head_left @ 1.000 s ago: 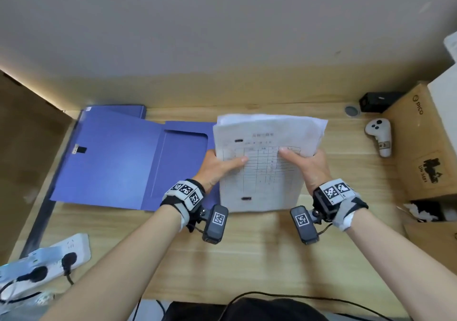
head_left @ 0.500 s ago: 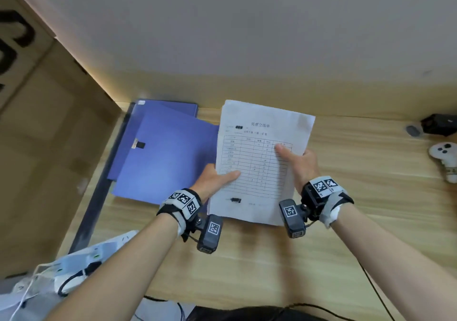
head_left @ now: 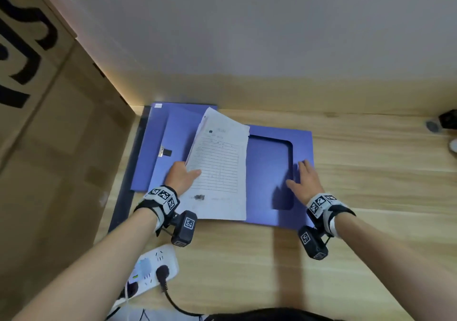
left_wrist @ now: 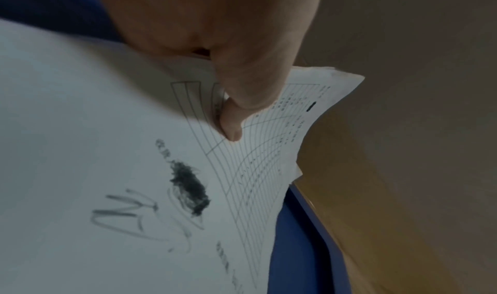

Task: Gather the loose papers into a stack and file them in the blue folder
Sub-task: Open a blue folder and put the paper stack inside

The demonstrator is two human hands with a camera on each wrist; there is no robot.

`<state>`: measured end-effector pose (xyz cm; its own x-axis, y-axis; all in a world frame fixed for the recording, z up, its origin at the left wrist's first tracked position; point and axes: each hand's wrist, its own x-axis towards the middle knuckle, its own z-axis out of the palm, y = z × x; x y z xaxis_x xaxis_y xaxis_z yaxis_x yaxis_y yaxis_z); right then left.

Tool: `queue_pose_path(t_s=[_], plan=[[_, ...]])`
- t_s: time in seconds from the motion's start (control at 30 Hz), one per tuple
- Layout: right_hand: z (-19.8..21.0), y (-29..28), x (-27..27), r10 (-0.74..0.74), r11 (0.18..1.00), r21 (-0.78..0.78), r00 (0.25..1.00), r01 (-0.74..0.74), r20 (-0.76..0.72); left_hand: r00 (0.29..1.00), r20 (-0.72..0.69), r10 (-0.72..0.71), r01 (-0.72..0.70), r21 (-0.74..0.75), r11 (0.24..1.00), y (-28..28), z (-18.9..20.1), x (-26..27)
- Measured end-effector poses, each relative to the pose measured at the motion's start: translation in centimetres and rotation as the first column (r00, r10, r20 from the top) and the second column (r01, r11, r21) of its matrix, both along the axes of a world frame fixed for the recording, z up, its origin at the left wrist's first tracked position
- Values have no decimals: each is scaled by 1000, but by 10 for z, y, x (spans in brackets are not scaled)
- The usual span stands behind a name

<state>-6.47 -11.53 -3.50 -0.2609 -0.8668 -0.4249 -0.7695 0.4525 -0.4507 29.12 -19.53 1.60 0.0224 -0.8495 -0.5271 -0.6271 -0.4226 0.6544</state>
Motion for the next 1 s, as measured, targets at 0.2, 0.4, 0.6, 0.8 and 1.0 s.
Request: queue_pose_path(t_s=[0.2, 0.4, 0.6, 0.8, 1.0], plan=[[-3, 9, 2, 99, 990, 112, 990, -88, -99, 969, 224, -105, 107, 2, 994, -24, 2, 24], [-1, 7, 1, 91, 989, 125, 991, -78, -101, 965, 238, -113, 112, 18, 994, -33, -8, 16], [1, 8, 0, 90, 987, 144, 992, -77, -88, 946, 287, -153, 136, 79, 988, -25, -18, -16], [3, 10, -1, 107, 984, 150, 991, -94, -81, 962, 215, -169, 134, 167, 977, -23, -28, -50], [2, 11, -4, 134, 983, 134, 988, -122, -82, 999, -33, -30, 39, 340, 940, -14, -45, -83]])
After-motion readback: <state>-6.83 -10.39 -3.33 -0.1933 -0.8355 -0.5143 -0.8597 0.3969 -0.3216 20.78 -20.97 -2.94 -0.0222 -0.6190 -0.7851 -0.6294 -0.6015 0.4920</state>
